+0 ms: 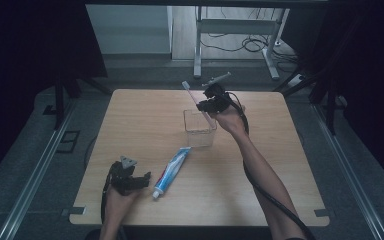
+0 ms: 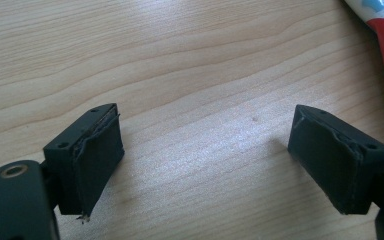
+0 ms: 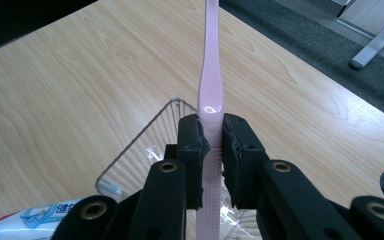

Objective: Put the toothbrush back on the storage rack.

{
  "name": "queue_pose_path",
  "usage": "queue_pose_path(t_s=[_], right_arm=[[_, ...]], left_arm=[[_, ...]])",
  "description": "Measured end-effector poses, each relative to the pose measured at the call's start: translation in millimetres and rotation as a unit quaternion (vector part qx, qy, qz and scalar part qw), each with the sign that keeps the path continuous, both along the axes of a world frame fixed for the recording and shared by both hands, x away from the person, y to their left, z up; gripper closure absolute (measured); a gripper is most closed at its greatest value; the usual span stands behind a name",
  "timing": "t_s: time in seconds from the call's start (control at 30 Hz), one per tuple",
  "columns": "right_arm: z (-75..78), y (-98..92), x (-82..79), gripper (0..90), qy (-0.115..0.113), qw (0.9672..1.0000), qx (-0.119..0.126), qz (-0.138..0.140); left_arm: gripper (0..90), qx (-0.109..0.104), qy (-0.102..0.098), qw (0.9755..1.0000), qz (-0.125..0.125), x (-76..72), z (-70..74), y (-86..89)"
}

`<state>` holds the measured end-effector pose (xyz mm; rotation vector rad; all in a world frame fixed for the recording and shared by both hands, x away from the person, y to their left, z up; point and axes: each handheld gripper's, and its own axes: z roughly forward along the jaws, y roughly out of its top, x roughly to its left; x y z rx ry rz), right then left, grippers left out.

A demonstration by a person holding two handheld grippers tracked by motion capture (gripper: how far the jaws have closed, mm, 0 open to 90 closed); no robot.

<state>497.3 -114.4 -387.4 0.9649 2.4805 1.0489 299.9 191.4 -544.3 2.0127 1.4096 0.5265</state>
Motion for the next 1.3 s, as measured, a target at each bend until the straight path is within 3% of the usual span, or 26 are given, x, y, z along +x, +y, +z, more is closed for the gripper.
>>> queue_pose_path(t_s=[0.63,1.3], right_arm=[[-30.9,-3.2,4.0,78.4,0.016,0.9998,-0.008,0.003],[-52.4,0.9,0.7,78.3,0.029,0.9993,-0.024,0.007]], left_arm=[[14.0,-0.001,0.0,1.0,0.0,0.0,0.0,-0.1],[14.0,0.001,0.0,1.0,0.0,0.0,0.0,0.1]])
